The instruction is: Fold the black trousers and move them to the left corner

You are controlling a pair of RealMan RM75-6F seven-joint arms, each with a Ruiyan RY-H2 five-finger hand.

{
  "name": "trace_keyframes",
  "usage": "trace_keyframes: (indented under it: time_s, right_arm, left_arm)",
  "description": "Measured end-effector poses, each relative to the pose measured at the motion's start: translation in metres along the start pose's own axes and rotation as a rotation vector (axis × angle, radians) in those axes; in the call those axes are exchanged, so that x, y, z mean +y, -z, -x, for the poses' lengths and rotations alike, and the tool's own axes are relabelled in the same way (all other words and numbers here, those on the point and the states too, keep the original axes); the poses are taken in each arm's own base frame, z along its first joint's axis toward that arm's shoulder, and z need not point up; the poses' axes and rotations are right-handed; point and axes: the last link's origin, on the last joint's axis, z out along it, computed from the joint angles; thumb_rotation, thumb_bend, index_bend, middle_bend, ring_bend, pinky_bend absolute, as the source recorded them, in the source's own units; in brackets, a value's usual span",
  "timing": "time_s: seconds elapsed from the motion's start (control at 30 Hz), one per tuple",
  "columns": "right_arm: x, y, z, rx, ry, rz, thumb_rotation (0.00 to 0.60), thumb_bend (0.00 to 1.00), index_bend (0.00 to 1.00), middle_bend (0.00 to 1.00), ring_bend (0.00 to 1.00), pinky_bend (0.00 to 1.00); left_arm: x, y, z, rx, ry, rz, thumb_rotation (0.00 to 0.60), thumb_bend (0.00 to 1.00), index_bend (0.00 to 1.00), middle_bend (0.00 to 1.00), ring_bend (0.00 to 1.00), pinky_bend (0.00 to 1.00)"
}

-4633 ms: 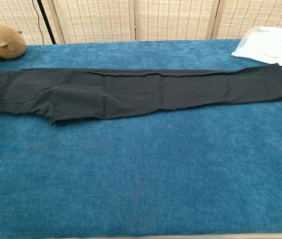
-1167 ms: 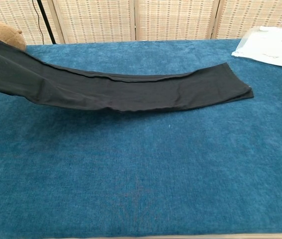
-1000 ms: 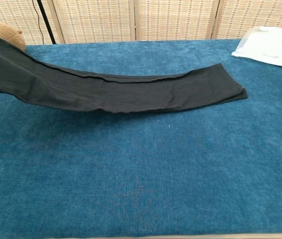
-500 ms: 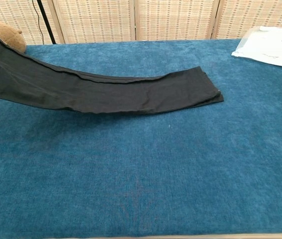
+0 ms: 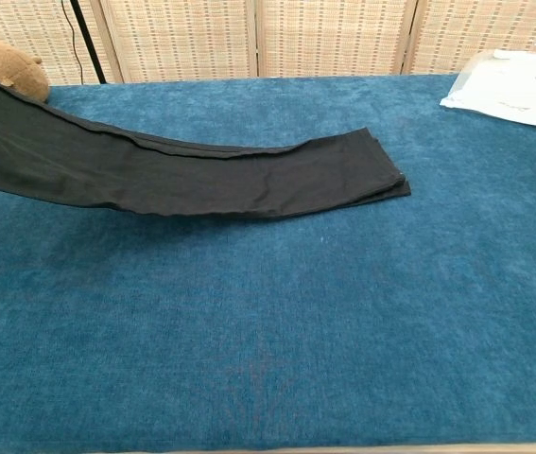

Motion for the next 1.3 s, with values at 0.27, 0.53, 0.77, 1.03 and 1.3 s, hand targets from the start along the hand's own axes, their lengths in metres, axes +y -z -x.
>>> trace_keyframes:
  time_s: [0.27,0.53,0.77,1.03,1.3]
  right_arm:
    - [-0.002,0.0,0.002,-0.009,-0.004,-0.006,0.6,0.0,0.0,0.0,0.0,0.01]
    - [-0.003,0.0,0.003,-0.014,-0.008,-0.005,0.6,0.0,0.0,0.0,0.0,0.01]
    - [-0.003,0.0,0.001,-0.012,-0.015,-0.002,0.6,0.0,0.0,0.0,0.0,0.01]
    - [-0.003,0.0,-0.001,-0.012,-0.027,-0.004,0.6,0.0,0.0,0.0,0.0,0.01]
    - [-0.002,0.001,-0.002,-0.017,-0.049,-0.005,0.6,0.0,0.0,0.0,0.0,0.01]
  left_arm:
    - [-0.017,0.004,-0.013,0.023,0.012,-0.072,0.6,0.54,0.81,0.46,0.46,0.34]
    - [-0.007,0.0,-0.004,-0.002,0.037,-0.03,0.6,0.54,0.81,0.46,0.46,0.34]
    - [0.03,-0.018,0.027,-0.038,0.083,0.096,0.6,0.54,0.81,0.46,0.46,0.34]
    - [0.085,-0.05,0.064,-0.084,0.091,0.269,0.6,0.54,0.81,0.46,0.46,0.34]
    - [0.151,-0.084,0.108,-0.153,0.105,0.399,0.6,0.54,0.81,0.46,0.46,0.34]
